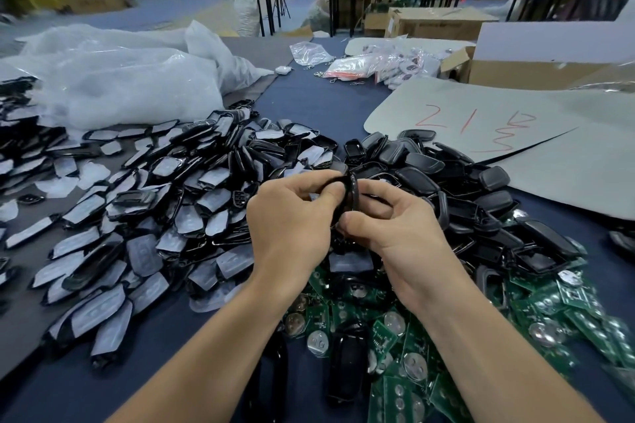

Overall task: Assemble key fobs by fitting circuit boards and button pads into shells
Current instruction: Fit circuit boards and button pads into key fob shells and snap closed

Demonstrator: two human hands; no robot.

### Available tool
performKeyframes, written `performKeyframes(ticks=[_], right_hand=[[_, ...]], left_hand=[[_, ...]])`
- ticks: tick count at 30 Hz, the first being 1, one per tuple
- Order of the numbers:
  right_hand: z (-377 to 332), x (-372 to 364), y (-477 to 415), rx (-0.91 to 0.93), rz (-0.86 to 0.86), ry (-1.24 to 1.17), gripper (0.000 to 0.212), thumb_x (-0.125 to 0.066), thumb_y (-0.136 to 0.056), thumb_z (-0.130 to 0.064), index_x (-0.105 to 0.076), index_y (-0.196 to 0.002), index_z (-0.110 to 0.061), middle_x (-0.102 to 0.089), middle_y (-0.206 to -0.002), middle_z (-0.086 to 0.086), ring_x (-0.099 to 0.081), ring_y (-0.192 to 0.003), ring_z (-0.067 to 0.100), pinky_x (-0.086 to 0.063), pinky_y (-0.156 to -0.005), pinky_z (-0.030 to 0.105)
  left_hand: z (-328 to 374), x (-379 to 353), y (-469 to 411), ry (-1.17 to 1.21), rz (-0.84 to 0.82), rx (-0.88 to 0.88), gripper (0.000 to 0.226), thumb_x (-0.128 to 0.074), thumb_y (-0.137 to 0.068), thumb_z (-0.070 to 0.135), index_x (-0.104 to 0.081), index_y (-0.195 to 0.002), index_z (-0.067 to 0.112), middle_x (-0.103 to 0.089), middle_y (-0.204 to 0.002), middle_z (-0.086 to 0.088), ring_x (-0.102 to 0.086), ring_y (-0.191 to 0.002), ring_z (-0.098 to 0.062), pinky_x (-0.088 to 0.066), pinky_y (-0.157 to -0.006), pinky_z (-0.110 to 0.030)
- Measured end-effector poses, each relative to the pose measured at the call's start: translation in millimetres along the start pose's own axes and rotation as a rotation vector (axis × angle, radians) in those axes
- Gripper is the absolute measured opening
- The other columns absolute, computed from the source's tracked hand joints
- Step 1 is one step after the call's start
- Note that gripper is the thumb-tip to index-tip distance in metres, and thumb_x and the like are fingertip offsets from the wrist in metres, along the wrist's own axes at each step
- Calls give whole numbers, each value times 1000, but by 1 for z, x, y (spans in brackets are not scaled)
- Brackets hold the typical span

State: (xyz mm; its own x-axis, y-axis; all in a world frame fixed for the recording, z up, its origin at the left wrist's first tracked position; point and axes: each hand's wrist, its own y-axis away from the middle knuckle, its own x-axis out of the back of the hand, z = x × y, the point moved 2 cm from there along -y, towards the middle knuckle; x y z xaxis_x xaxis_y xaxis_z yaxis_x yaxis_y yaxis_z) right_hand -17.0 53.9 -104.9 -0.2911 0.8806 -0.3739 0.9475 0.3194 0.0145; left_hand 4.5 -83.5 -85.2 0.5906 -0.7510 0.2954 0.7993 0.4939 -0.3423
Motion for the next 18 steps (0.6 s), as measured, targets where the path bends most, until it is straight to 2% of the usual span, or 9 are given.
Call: performKeyframes(ticks=[1,3,5,7,10,12,15,18], right_hand=[[0,-1,1,14,1,27,40,-74,-80,13,-75,-109,-14,-80,-102,12,-77,-85,24,-64,-63,37],[0,-2,2,74,17,99,41,-76,-78,11,-76,-107,-17,-80,-100,9,-78,-88,25,-64,-62,38],[-1,-1,2,168,60,201,43,-78,-73,10,-77,-104,-19,-81,-97,4,-79,-91,21,-64,-72,32],[-4,2,1,246,116,323,46,-81,-68,7,-78,-102,-23,-81,-95,-3,-78,-94,14,-62,-83,27],[-7,6,1,296,170,444,48,-82,-66,5,-79,-101,-27,-81,-94,-10,-77,-94,7,-61,-87,28],[-9,6,3,326,185,501,48,-81,-66,5,-80,-103,-26,-80,-93,-15,-76,-93,2,-59,-86,20],[-12,8,2,311,199,547,48,-84,-67,4,-81,-106,-24,-79,-93,-18,-74,-91,-4,-53,-81,8],[-15,10,3,283,182,581,49,-85,-66,4,-81,-103,-28,-78,-90,-23,-72,-88,-9,-52,-80,5]], left_hand=[[-1,-1,0,20,-10,4,23,-85,-81,25,-79,-80,47,-71,-70,33,-69,-66,9,-49,-60,-7],[-3,-2,1,86,-42,31,22,-87,-80,19,-83,-90,38,-76,-76,24,-74,-74,4,-60,-73,-20],[-7,-2,0,161,-81,70,23,-88,-79,12,-85,-93,29,-80,-80,14,-78,-79,-6,-63,-79,-34],[-9,-2,-1,235,-137,99,23,-87,-79,8,-85,-95,24,-81,-83,5,-79,-81,-15,-63,-80,-40],[-10,-4,0,364,-251,157,33,-79,-85,-3,-81,-111,16,-82,-91,-3,-80,-85,-22,-65,-75,-37],[-9,-5,-2,411,-353,169,41,-73,-88,-10,-77,-119,17,-82,-96,-5,-80,-91,-23,-65,-77,-35],[-8,-2,-5,446,-500,176,49,-68,-89,-16,-74,-120,22,-81,-102,-7,-78,-93,-20,-63,-77,-29],[-7,1,-5,436,-553,181,47,-72,-87,-15,-74,-117,20,-81,-101,-8,-78,-89,-18,-62,-75,-28]])
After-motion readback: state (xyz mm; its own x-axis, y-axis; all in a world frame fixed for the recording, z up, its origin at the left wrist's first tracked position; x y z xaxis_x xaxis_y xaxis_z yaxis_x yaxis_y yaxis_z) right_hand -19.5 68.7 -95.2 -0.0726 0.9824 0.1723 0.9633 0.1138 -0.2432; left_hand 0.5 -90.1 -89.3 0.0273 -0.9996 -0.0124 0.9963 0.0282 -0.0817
